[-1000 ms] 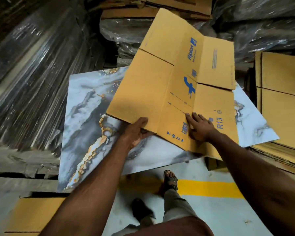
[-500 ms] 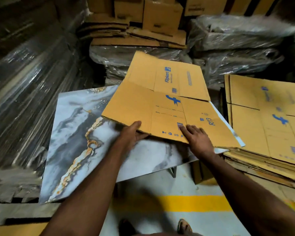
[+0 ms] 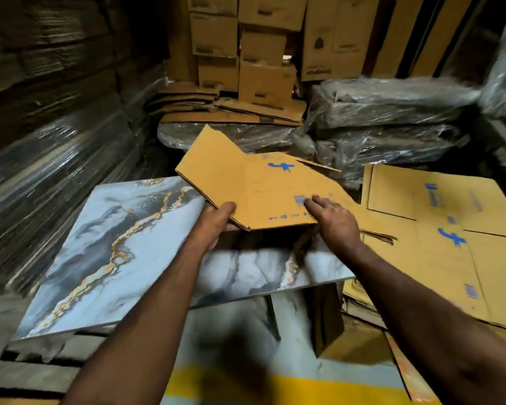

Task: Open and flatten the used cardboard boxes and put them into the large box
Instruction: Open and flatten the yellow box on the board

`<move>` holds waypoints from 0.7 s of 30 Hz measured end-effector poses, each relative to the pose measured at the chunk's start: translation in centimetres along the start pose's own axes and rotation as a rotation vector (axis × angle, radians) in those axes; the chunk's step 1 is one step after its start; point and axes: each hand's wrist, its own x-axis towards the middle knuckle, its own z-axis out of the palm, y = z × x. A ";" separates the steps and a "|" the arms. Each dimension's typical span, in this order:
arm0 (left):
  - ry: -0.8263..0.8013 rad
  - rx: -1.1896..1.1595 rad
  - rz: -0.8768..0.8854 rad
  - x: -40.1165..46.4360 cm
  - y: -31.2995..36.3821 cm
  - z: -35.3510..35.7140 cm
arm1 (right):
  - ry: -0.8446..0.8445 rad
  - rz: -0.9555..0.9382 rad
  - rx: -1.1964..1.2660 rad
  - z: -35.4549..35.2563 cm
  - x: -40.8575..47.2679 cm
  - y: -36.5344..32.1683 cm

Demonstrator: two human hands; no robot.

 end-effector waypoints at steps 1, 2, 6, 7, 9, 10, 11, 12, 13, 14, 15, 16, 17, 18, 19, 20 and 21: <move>0.020 -0.022 0.018 -0.6 0.3 1.1 | 0.042 -0.002 0.004 -0.4 -0.2 1.1; 0.034 -0.039 0.039 -1.1 0.8 2.2 | 0.080 -0.004 0.008 -0.7 -0.3 2.3; 0.067 -0.142 0.068 -1.6 3.1 6.3 | 0.186 -0.013 0.001 -2.6 0.3 6.5; 0.074 -0.168 0.071 -1.6 3.8 7.3 | 0.216 -0.014 0.005 -3.1 0.6 7.4; 0.061 -0.210 0.094 -1.2 5.1 9.2 | 0.265 -0.008 0.000 -4.1 1.1 9.2; 0.036 -0.217 0.114 -0.8 5.6 10.1 | 0.286 0.003 -0.005 -4.6 1.3 10.1; 0.010 -0.221 0.134 -0.3 5.9 11.1 | 0.317 0.014 -0.011 -4.9 1.5 11.1; -0.015 -0.227 0.148 0.3 6.1 12.1 | 0.343 0.026 -0.024 -5.2 1.7 12.2; -0.036 -0.237 0.149 1.1 6.2 13.2 | 0.368 0.037 -0.040 -5.4 1.8 13.3; -0.061 -0.244 0.148 1.8 6.2 14.4 | 0.382 0.049 -0.053 -5.7 1.9 14.5; -0.089 -0.249 0.146 2.6 6.2 15.7 | 0.401 0.059 -0.071 -5.9 1.9 15.8; -0.120 -0.255 0.142 3.5 6.0 17.0 | 0.413 0.074 -0.086 -6.1 1.8 17.2; -0.153 -0.260 0.134 4.3 5.8 18.6 | 0.422 0.093 -0.100 -6.3 1.7 18.7; -0.184 -0.265 0.122 5.0 5.7 20.3 | 0.423 0.114 -0.119 -6.4 1.3 20.2; -0.221 -0.275 0.108 5.6 5.5 22.0 | 0.430 0.137 -0.144 -6.5 0.9 21.8; -0.259 -0.287 0.087 6.2 5.1 23.9 | 0.435 0.159 -0.169 -6.7 0.5 23.3; -0.300 -0.306 0.056 6.7 4.8 25.8 | 0.443 0.184 -0.195 -6.9 -0.1 24.9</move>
